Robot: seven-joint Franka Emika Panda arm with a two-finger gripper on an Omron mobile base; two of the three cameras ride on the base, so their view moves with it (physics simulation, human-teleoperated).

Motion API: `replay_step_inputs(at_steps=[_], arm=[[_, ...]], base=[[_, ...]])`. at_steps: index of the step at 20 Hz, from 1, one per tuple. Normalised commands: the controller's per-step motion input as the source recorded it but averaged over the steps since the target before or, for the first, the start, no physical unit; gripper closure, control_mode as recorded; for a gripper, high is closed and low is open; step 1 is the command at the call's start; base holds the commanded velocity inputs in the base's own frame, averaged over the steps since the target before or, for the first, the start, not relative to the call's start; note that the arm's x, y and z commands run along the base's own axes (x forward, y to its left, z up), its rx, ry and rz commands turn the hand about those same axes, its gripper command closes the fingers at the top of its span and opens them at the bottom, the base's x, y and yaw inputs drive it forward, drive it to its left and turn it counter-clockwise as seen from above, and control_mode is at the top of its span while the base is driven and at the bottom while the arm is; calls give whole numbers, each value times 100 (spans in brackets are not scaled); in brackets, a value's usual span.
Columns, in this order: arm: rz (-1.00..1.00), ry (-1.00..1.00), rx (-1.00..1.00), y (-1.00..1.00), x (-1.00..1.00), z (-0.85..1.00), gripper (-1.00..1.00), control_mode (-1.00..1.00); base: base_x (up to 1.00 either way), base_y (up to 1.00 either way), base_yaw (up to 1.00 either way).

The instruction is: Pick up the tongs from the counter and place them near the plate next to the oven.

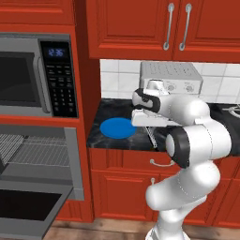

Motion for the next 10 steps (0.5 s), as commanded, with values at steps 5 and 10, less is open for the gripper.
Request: replay_step_inputs(at_steps=[5,10], arm=[[15,1,0,-39,48,-19,100,-100],[14,0,-3,-31,42,-19,100,-100]], base=[[0,0,0],[0,0,0]])
